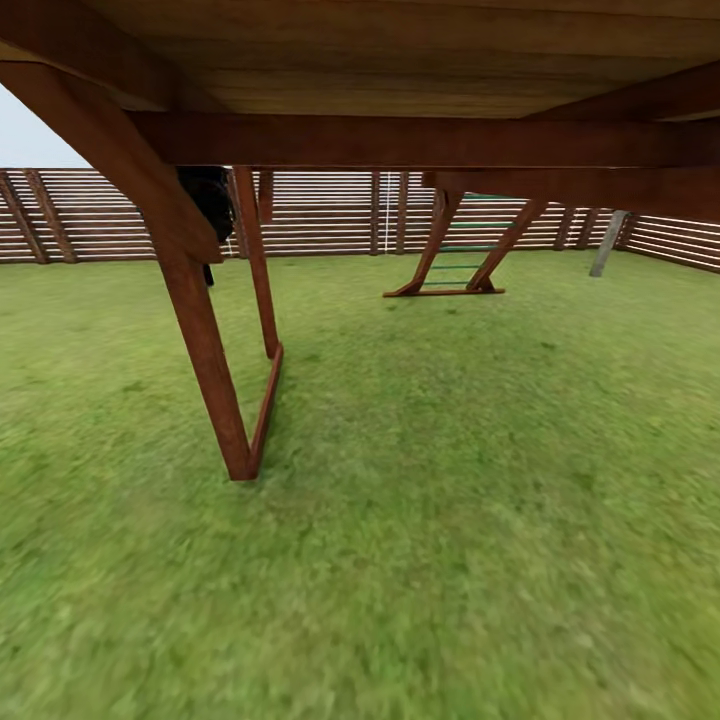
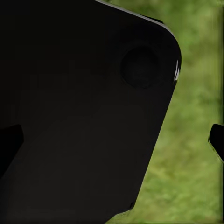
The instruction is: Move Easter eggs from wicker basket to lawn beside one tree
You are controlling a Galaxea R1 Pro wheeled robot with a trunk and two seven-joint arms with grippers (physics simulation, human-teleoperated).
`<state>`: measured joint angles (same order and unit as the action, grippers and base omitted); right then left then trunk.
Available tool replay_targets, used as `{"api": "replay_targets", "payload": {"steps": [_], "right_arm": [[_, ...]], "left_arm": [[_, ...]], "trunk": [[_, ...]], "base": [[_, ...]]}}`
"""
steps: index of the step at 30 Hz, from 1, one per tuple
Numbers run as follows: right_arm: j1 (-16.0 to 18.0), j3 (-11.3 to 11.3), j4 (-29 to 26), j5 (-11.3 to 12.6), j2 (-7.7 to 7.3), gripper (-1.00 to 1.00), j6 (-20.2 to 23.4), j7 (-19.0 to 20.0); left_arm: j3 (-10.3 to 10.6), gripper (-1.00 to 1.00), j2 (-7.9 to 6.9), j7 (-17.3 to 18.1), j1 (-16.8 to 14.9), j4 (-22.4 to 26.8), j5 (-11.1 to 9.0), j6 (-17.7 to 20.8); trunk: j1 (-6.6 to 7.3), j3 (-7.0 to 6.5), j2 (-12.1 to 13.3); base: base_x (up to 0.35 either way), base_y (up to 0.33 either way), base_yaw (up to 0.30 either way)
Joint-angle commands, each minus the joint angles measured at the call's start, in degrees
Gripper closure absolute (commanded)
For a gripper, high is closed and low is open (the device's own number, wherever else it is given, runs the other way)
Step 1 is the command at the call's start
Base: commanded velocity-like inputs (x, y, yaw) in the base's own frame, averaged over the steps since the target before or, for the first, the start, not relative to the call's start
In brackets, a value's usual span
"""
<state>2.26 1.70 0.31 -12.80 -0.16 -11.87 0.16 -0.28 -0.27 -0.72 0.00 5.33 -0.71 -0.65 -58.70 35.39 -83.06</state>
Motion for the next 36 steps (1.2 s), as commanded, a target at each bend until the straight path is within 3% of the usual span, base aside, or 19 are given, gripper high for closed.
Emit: {"api": "replay_targets", "payload": {"steps": [1,32,36], "right_arm": [[0.0,0.1,0.0,-0.1,-0.01,-1.0,-0.2,0.0],[0.0,0.1,0.1,0.0,0.06,-1.0,-0.1,0.0],[0.0,0.1,0.1,0.1,0.07,-1.0,-0.1,0.0]], "left_arm": [[0.0,-1.0,-0.01,-0.1,0.0,0.0,-0.1,-0.1],[-0.1,-1.0,-0.01,-0.1,0.0,0.1,-0.1,-0.1],[-0.1,-1.0,-0.08,-0.1,0.0,0.1,-0.1,0.0]], "trunk": [[-0.03,0.04,0.0],[-0.03,0.04,0.0],[-0.03,0.04,0.0]], "base": [[0.311,0.0,0.0],[0.319,0.0,0.0],[0.108,0.0,0.0]]}}
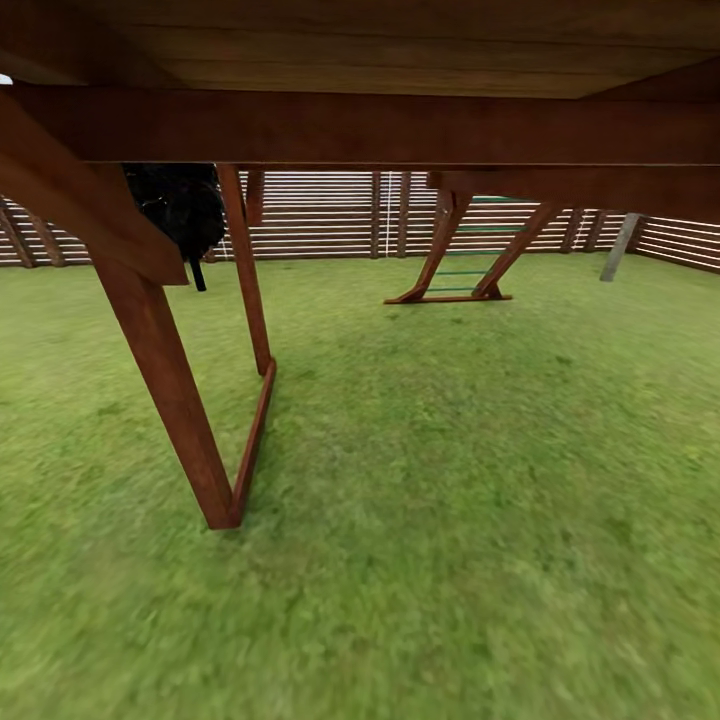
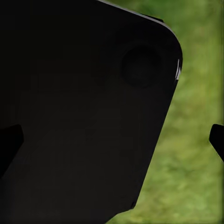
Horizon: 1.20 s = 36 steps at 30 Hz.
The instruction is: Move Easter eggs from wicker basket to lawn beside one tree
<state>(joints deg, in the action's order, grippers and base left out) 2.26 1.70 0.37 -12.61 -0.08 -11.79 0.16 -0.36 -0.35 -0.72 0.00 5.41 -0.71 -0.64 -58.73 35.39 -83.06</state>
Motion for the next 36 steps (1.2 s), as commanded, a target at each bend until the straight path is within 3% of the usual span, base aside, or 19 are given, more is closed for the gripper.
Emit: {"api": "replay_targets", "payload": {"steps": [1,2,3,5,9,11,13,16,17,24,31,36], "right_arm": [[0.0,0.0,-0.1,0.4,0.01,-1.0,0.1,0.1],[0.0,-0.1,-0.2,0.3,-0.03,-1.0,0.1,0.1],[0.3,-0.1,-5.2,-0.3,-0.15,-1.0,2.0,0.1],[0.5,0.0,-8.9,-0.3,-0.12,-1.0,5.6,0.0],[2.2,0.0,-18.0,-0.3,-0.1,-1.0,18.2,-0.2],[3.6,0.0,-23.9,-0.3,-0.1,-1.0,25.8,-0.2],[4.6,0.0,-27.0,-0.4,-0.07,-1.0,28.8,-0.3],[7.7,0.0,-28.7,-0.3,-0.05,-1.0,30.6,-0.3],[10.1,0.0,-28.6,-0.2,-0.06,-1.0,31.1,-0.3],[19.8,-0.2,-27.4,-0.1,-0.25,-1.0,37.6,-0.2],[22.2,-0.1,-28.1,-0.3,-0.46,-1.0,39.0,-0.2],[24.9,-0.2,-28.4,0.1,-0.33,-1.0,39.1,0.1]], "left_arm": [[-0.1,-1.0,0.04,-0.1,0.0,0.0,-0.1,-0.1],[0.0,-1.0,0.06,-0.1,0.0,0.1,0.0,-0.1],[0.1,-1.0,0.7,0.2,-0.1,1.3,0.0,0.1],[0.1,-1.0,1.04,0.4,-0.3,3.4,0.0,0.6],[0.1,-1.0,1.22,0.5,-1.4,9.1,0.0,5.2],[0.1,-1.0,1.23,0.5,-3.6,12.9,-0.1,13.7],[0.1,-1.0,1.23,0.4,-6.3,15.1,-0.1,19.8],[0.1,-1.0,1.28,0.4,-10.9,17.4,-0.1,24.4],[0.0,-1.0,1.3,0.5,-13.2,18.5,-0.1,25.2],[0.1,-1.0,2.72,0.6,-23.8,21.3,0.1,26.3],[0.2,-1.0,3.81,0.5,-31.6,21.5,0.1,26.3],[0.2,-1.0,3.89,0.3,-34.5,21.6,0.0,26.2]], "trunk": [[0.0,0.04,0.0],[0.0,0.04,0.0],[0.0,0.04,0.0],[0.0,0.04,0.0],[0.0,0.04,0.0],[0.0,0.04,0.0],[0.0,0.04,0.0],[0.0,0.04,0.0],[0.0,0.04,0.0],[0.0,0.04,0.0],[0.0,0.04,0.0],[0.0,0.04,0.0]], "base": [[0.003,0.0,0.0],[0.002,0.0,0.0],[0.0,0.0,0.0],[0.0,0.0,0.0],[0.0,0.0,0.0],[0.0,0.0,0.0],[0.0,0.0,0.0],[0.0,0.0,0.0],[0.0,0.0,0.0],[0.0,0.0,0.0],[0.0,0.0,0.0],[0.0,0.0,0.0]]}}
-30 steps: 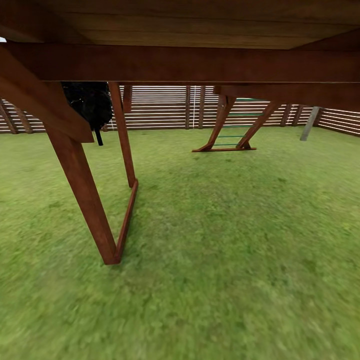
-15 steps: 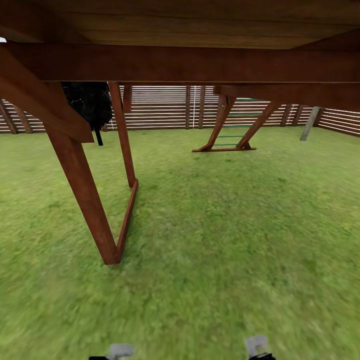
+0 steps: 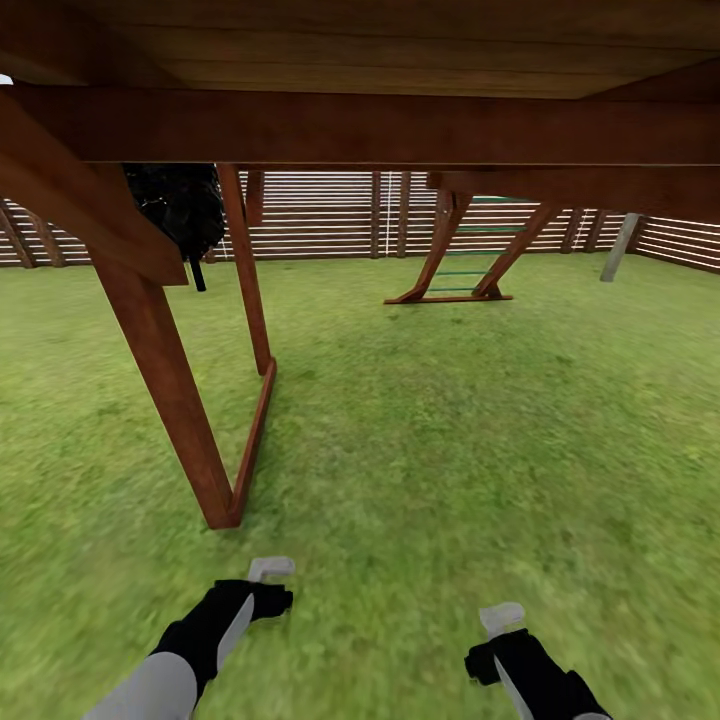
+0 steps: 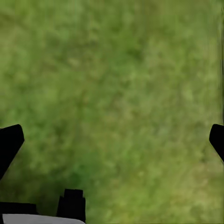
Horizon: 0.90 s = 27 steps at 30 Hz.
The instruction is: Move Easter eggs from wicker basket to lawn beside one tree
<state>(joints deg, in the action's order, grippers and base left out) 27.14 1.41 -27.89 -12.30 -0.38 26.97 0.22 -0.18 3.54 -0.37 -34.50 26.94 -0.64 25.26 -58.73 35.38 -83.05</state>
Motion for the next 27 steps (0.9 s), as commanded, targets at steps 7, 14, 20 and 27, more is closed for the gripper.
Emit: {"api": "replay_targets", "payload": {"steps": [7,14,20,27], "right_arm": [[5.3,-0.1,-0.6,2.7,0.15,-1.0,0.2,-0.1],[8.6,-0.1,-0.8,6.3,0.1,-1.0,0.2,0.2],[8.7,-0.2,-0.8,7.2,0.08,-1.0,0.1,0.3],[8.7,-0.1,-0.7,7.3,0.24,-1.0,0.1,0.3]], "left_arm": [[0.1,-1.0,0.88,0.6,-0.5,0.7,0.0,-0.3],[0.1,-1.0,1.1,0.8,-0.6,2.0,0.0,-0.6],[0.1,-1.0,1.08,2.3,-0.6,4.0,0.0,-0.6],[0.1,-1.0,1.04,2.8,-0.5,4.8,-0.1,-0.4]], "trunk": [[0.0,0.06,0.0],[0.0,0.06,0.0],[-0.22,0.24,-0.4],[-1.75,1.5,-3.2]], "base": [[0.0,0.0,0.0],[0.0,0.0,0.0],[0.0,0.0,0.0],[0.0,0.0,0.0]]}}
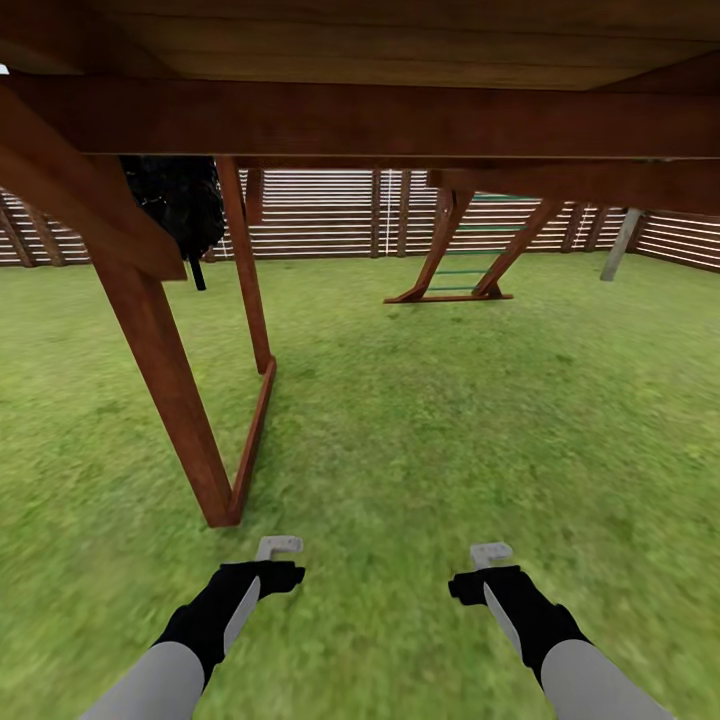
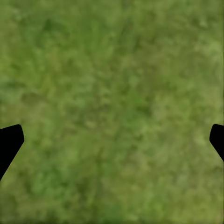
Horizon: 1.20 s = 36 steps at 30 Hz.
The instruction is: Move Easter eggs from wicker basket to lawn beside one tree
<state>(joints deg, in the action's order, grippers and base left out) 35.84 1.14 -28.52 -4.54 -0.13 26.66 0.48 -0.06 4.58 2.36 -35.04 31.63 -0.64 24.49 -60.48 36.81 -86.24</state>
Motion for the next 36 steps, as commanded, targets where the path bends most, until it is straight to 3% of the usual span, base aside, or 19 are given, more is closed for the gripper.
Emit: {"api": "replay_targets", "payload": {"steps": [1,10,14,17,30,36], "right_arm": [[0.0,0.1,0.0,-0.5,0.01,-1.0,0.3,0.1],[0.0,0.1,0.0,-0.5,-0.1,-1.0,0.2,0.1],[0.0,0.1,-0.1,-0.5,-0.11,-1.0,0.1,0.1],[0.0,0.1,-0.1,-0.5,-0.05,-1.0,0.1,0.1],[0.0,0.2,-0.1,-0.5,0.01,-1.0,0.1,0.1],[0.0,0.2,-0.1,-0.5,0.04,-1.0,0.1,0.1]], "left_arm": [[0.0,-1.0,-0.04,0.1,0.0,0.1,-0.1,0.3],[-0.3,-1.0,0.01,0.1,0.0,0.3,-0.2,0.4],[-0.3,-1.0,0.02,-0.3,0.0,0.3,-5.5,0.5],[-0.3,-1.0,-0.01,-0.4,0.0,0.1,-6.8,0.3],[-0.3,-1.0,-0.01,-0.4,0.0,-0.1,-7.0,0.3],[-0.3,-1.0,-0.07,-0.4,0.0,-0.3,-7.0,0.3]], "trunk": [[-0.22,0.24,-0.4],[-2.2,1.85,-4.1],[-3.08,2.57,-5.7],[-3.74,3.11,-6.9],[-6.59,5.44,-12.1],[-7.91,6.52,-14.5]], "base": [[0.0,0.0,0.0],[0.0,0.0,0.0],[0.0,0.0,0.0],[0.0,0.0,0.0],[0.004,0.0,0.0],[0.247,0.0,0.0]]}}
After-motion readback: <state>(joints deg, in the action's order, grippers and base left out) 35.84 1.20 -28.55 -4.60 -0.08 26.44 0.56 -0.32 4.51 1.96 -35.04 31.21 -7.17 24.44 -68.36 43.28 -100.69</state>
